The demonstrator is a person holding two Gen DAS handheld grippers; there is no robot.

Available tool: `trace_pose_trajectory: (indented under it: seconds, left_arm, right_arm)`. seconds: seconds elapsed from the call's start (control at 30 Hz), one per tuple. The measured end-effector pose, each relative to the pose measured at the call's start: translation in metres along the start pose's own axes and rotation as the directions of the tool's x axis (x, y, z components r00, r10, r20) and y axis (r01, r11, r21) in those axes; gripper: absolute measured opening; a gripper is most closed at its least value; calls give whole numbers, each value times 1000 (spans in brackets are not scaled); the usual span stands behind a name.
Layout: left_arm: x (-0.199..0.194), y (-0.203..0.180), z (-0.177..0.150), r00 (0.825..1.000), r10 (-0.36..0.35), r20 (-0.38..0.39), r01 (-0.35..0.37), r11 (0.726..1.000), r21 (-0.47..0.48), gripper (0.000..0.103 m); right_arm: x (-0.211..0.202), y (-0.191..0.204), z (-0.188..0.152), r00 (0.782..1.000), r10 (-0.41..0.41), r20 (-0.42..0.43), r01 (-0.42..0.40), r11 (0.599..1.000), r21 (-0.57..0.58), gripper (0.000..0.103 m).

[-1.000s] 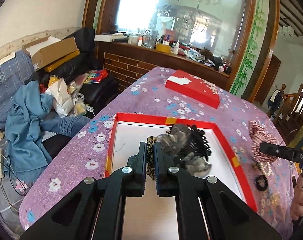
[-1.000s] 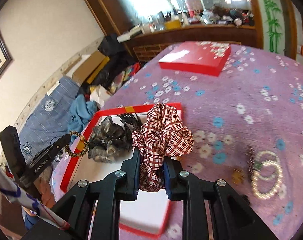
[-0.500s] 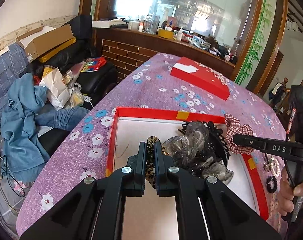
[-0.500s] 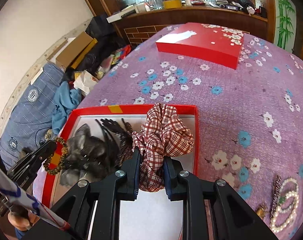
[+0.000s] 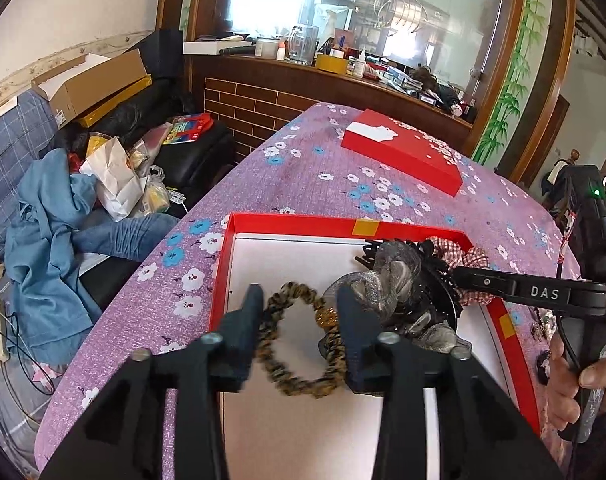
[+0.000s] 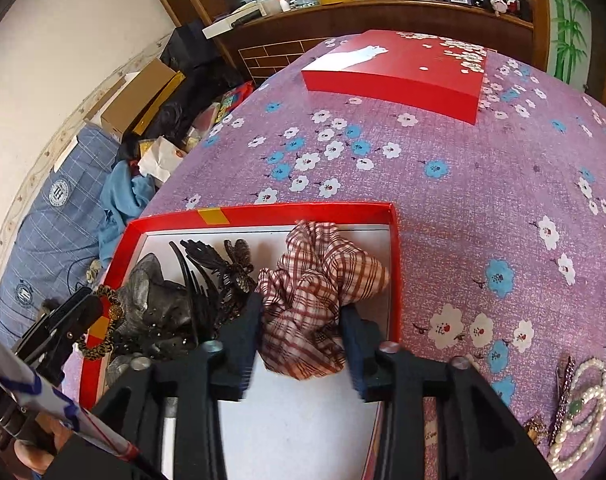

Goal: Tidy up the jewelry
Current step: 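Open the left gripper to drop the leopard tie while the right gripper lowers the plaid scrunchie into the box, then move both open grippers back to the jewelry on the tablecloth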

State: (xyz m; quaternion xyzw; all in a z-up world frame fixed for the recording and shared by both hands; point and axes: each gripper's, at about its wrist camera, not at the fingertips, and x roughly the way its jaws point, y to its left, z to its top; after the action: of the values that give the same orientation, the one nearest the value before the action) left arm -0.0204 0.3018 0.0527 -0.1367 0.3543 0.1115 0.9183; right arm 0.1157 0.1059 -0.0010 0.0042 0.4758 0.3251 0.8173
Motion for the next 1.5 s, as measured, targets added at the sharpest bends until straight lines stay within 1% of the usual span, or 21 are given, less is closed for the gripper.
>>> trace_pose_trajectory:
  seconds: [0.2,0.23,0.27,0.33,0.47,0.53,0.63,0.7,0.77,0.87,0.9,1.03,1.13,1.17,1.2,1.3,1.33,1.37,1.4,1.43,1.5]
  left_arm:
    - [-11,-4,1,1000,-10,15,10,1000,-5,39]
    - [-13,-5,1,1000,-12,18,12,1000,-5,40]
    - [-15,-6,1,1000,-13,21,13,1000,-5,40]
    - [-21,-7,1,1000,-15,27,15,1000,-8,41]
    - [-34,-15,-1,999,-22,44,22,1000,3,42]
    - [-40,-20,-3,998,-30,51,29,1000,10,42]
    - [-51,-34,-6,997,-51,61,49,999,23,42]
    - [-56,-47,-9,996,-67,65,65,997,38,43]
    - [-60,-63,-13,994,-84,65,80,995,58,44]
    - [-64,-93,-21,992,-115,56,109,989,98,46]
    - [-64,-102,-24,991,-123,51,117,987,112,46]
    - [-63,-143,-36,985,-170,13,166,972,167,46]
    - [-59,-172,-44,980,-195,-29,197,960,198,46]
    - [-58,-181,-46,979,-201,-46,206,956,208,46]
    - [-56,-188,-48,977,-204,-58,212,953,215,46]
    - [-52,-212,-57,967,-227,-118,250,936,247,46]
    - [-48,-223,-61,957,-247,-155,280,925,258,46]
    - [-45,-229,-65,947,-260,-188,304,915,265,46]
    - [-40,-235,-69,939,-268,-216,321,908,269,46]
    - [-34,-243,-73,934,-264,-242,327,905,273,46]
    - [-22,-259,-80,929,-238,-285,320,901,292,46]
  right_arm:
    - [-18,1,-2,1000,18,18,-18,1000,1,48]
    - [-23,2,-2,1000,20,24,-20,1000,-1,49]
    - [-28,3,-3,999,24,31,-24,1000,-3,52]
    - [-38,3,-6,998,35,45,-35,999,-5,53]
    - [-65,2,-18,995,66,79,-64,998,-18,53]
    - [-81,-4,-27,992,60,113,-58,998,-15,53]
    - [-110,-24,-45,982,87,170,-94,995,32,53]
    - [-129,-46,-58,974,100,204,-119,989,82,53]
    - [-144,-68,-69,965,118,234,-152,979,132,53]
    - [-167,-106,-89,947,137,289,-205,954,219,53]
    - [-173,-114,-93,943,139,302,-214,949,230,53]
    - [-190,-142,-107,931,124,344,-222,940,261,53]
    - [-193,-163,-112,915,193,354,-301,910,283,53]
    - [-194,-170,-112,911,202,358,-314,905,288,53]
    - [-194,-175,-111,911,197,362,-308,910,278,53]
    - [-187,-187,-112,926,181,332,-273,927,257,53]
    - [-181,-194,-114,929,176,326,-270,925,269,53]
    - [-174,-200,-116,938,167,302,-256,923,286,53]
    - [-168,-206,-117,952,143,271,-225,925,305,53]
    - [-167,-208,-117,958,121,261,-203,926,317,53]
    - [-166,-214,-118,961,97,260,-182,928,326,53]
